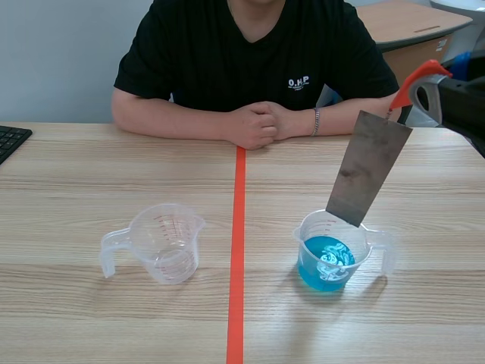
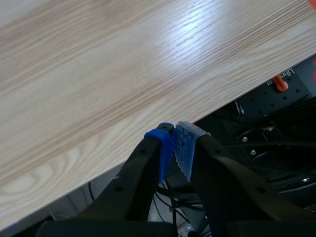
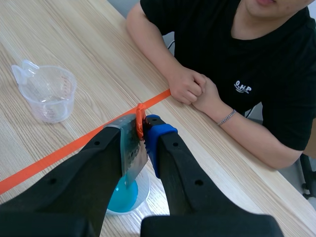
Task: Do the redox reaction experiment.
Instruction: 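Raise the plate and point at it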
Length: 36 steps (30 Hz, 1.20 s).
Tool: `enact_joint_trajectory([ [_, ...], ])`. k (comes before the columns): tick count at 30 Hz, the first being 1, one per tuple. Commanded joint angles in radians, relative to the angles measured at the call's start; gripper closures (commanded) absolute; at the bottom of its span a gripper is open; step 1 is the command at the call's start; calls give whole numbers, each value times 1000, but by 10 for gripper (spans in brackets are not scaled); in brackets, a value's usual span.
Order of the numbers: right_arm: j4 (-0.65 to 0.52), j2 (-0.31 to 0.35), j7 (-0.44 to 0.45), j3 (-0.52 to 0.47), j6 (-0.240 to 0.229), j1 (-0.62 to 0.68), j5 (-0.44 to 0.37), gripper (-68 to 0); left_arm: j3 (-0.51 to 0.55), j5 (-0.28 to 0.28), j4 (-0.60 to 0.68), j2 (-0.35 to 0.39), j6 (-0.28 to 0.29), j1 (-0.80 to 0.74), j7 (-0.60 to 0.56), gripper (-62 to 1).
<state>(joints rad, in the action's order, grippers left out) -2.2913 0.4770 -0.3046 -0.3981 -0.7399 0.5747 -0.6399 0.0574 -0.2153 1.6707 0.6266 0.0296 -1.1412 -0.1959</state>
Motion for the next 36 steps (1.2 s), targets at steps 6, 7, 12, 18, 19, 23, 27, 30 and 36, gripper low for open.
enact_joint_trajectory([
  [6,-24,13,16,-3,-6,-5,-20,-15,-1,-89,11,168,33,44,-60,-46],
  [7,-24,13,16,-3,-6,-5,-20,-15,-2,-95,11,191,42,64,-60,-46],
  [12,-24,14,22,-2,-6,-5,-20,-15,-60,-96,12,290,48,208,-82,-46],
  [18,-24,14,23,-2,-6,-5,-21,-15,-231,-96,12,336,48,455,-89,-46],
  [19,-24,14,23,-2,-6,-5,-21,-15,-262,-95,12,336,48,494,-90,-46],
  [23,-24,14,23,-2,-6,-5,-21,-15,-390,-95,12,335,49,640,-90,-46],
  [27,-24,14,23,-2,-6,-5,-21,-15,-517,-95,12,312,50,791,-80,-46],
  [30,-24,14,23,-2,-6,-5,-21,-15,-610,-79,12,272,51,897,-42,-46],
  [36,-24,14,23,0,-6,-5,-21,-15,-760,-34,11,162,51,1063,57,-46],
])
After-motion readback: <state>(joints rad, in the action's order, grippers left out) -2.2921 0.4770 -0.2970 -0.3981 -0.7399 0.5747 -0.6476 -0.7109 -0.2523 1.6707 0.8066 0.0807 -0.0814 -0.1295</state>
